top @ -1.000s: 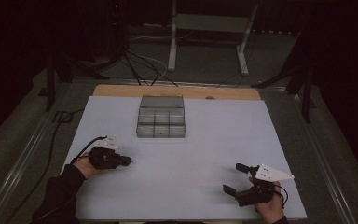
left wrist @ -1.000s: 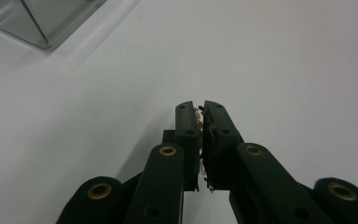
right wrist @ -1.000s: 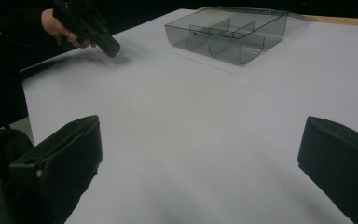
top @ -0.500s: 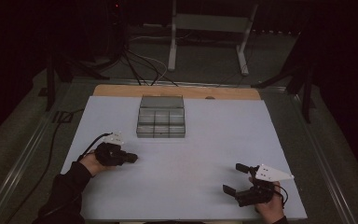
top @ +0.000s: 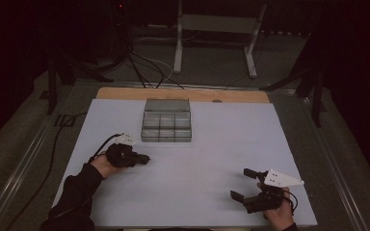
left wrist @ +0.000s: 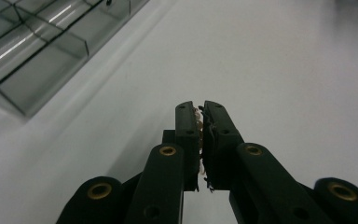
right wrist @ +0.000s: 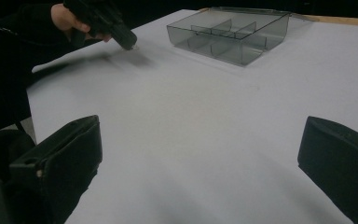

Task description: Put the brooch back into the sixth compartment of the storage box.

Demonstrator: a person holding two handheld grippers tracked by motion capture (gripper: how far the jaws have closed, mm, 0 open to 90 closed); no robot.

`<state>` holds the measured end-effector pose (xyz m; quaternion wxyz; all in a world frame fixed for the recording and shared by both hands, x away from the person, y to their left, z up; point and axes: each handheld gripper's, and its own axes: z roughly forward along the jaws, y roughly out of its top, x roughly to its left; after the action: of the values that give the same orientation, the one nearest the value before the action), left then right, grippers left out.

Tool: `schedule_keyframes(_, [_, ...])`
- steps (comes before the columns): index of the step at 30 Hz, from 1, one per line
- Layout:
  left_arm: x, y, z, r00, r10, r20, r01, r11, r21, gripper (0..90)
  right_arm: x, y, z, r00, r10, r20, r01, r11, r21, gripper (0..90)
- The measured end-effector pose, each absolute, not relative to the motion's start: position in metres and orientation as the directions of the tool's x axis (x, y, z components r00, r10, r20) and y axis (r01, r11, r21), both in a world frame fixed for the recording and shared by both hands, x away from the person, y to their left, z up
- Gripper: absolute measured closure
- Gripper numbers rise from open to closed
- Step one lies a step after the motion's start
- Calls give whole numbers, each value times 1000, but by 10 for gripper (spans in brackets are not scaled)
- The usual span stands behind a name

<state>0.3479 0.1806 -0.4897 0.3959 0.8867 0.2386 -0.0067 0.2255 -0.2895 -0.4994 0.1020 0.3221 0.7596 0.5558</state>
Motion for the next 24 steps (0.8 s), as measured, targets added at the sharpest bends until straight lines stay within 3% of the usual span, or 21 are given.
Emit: schedule_keyframes(24, [364,154,-482,887,391,-247,439,-546,714,876,225,-290,-499,-776,594,213,379,170,910,0])
